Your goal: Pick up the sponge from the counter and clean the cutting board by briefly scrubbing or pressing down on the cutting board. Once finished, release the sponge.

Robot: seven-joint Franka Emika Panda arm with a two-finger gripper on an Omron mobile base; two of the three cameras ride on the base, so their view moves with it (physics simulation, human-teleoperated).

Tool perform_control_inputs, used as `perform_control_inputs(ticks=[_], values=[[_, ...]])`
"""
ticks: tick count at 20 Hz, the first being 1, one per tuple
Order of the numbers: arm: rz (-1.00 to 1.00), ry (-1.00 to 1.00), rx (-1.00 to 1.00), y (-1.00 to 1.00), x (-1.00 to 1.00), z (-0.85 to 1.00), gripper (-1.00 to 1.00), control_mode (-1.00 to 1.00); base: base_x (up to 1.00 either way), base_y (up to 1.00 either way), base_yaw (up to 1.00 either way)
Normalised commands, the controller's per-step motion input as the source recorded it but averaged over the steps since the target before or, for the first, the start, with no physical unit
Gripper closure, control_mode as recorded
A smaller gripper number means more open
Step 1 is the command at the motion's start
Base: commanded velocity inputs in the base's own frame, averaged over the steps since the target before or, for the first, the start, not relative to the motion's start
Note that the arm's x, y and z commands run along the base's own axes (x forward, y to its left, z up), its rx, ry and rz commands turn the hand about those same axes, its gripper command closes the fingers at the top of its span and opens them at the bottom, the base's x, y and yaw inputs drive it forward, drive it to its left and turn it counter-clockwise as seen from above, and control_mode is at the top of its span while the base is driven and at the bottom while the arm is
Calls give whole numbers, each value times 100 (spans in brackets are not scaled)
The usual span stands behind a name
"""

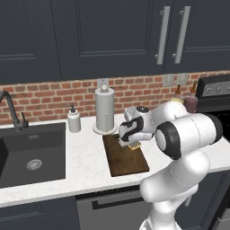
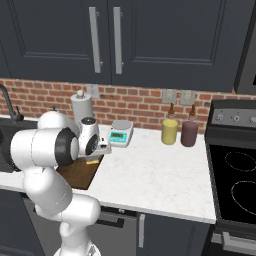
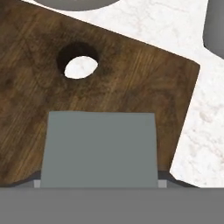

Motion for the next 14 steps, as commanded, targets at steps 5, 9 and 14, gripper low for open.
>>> perform_control_inputs(ticks=[5,9,14], values=[[0,7,-4,28,-46,-18,100,-100,0,0,0],[0,6,-2,10,-77,-12,100,-100,0,0,0],[0,8,0,-5,-82,-5,100,-100,0,0,0]])
